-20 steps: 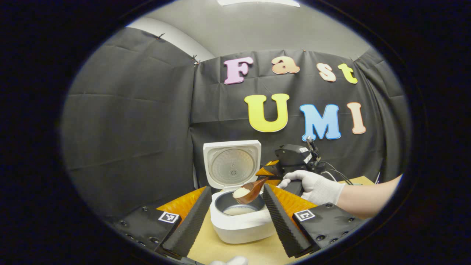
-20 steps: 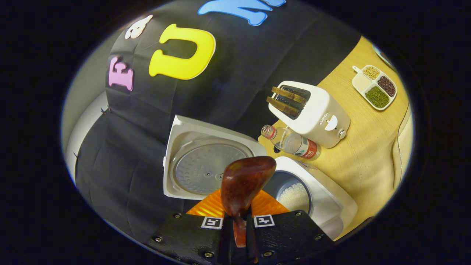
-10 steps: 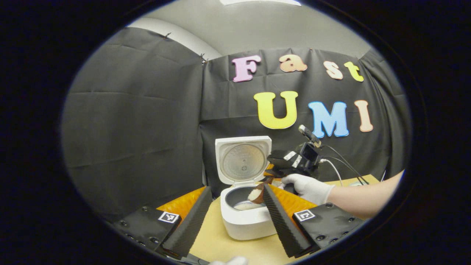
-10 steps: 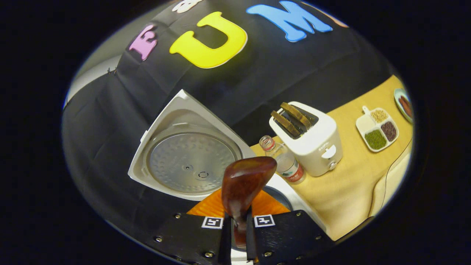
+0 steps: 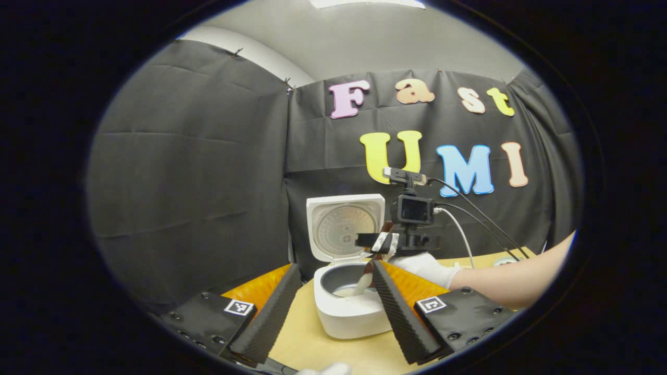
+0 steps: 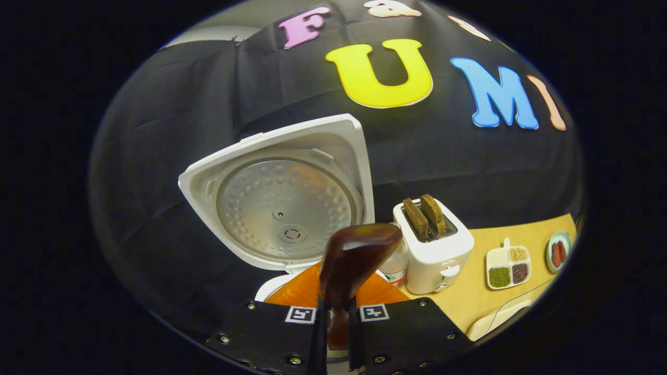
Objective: Close the left gripper, press the button to open the rice cooker; take a wooden spoon from the chopstick holder with the right hand, scoop a spoonful of rice and pour it into the rice cooker, then put the wooden spoon back into the chopstick holder.
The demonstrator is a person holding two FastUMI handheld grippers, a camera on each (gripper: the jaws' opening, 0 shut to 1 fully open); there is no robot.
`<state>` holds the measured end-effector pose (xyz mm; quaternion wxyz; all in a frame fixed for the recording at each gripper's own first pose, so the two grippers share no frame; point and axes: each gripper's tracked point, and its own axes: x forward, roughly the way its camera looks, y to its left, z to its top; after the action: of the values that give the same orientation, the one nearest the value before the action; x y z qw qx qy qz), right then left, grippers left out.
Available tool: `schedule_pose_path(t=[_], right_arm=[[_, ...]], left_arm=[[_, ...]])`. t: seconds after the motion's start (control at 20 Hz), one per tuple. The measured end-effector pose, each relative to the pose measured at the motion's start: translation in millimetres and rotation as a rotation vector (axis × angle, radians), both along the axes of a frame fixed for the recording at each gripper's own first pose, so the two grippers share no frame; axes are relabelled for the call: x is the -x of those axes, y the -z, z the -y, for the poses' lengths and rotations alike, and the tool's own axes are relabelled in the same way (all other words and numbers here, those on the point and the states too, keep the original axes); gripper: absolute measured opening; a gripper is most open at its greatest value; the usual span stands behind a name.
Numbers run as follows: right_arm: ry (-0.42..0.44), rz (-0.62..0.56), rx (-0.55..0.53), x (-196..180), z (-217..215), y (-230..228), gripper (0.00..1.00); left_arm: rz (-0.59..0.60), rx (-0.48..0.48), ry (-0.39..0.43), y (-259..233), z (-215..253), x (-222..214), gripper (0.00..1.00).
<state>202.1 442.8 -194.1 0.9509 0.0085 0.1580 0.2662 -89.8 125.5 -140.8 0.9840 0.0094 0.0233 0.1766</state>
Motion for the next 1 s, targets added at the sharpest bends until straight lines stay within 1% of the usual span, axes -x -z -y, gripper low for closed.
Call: schedule_pose_path(t=[0.1, 0.15, 0.25, 0.3, 0.4, 0.45, 0.55, 0.85, 0.9, 0.95, 1.0], right_arm=[[-0.026, 0.084, 0.077, 3, -5, -5, 0.16], [-0.035, 0.13, 0.125, 5, -6, -8, 0.16], [-0.078, 0.224, 0.211, 11, -11, -13, 0.16], [-0.097, 0.259, 0.244, 12, -13, -15, 0.16], [-0.126, 0.307, 0.282, 16, -20, -15, 0.16], [-0.138, 0.341, 0.316, 18, -20, -16, 0.16], [-0.159, 0.386, 0.351, 19, -19, -18, 0.16], [-0.209, 0.464, 0.386, 30, -27, -24, 0.16], [-0.222, 0.464, 0.382, 30, -28, -23, 0.16], [-0.228, 0.432, 0.361, 32, -29, -22, 0.16], [-0.231, 0.392, 0.328, 34, -28, -21, 0.16]], left_arm=[[0.002, -0.003, -0.001, 0, 0, 3, 0.98], [0.003, -0.002, 0.001, -2, -1, 1, 0.99], [0.005, -0.003, 0.001, -2, 0, 3, 0.96], [0.004, -0.004, 0.001, -2, 0, 4, 0.97], [0.002, -0.007, 0.003, -3, 1, 5, 0.99], [0.004, -0.008, 0.004, -3, 2, 6, 0.99], [0.003, -0.011, 0.004, -2, 3, 7, 0.99], [-0.004, -0.02, 0.01, -1, 6, 8, 0.99], [-0.006, -0.015, 0.01, 1, 6, 9, 0.99], [-0.007, -0.006, 0.011, 1, 6, 10, 0.99], [-0.009, 0.001, 0.011, 2, 6, 9, 0.95]])
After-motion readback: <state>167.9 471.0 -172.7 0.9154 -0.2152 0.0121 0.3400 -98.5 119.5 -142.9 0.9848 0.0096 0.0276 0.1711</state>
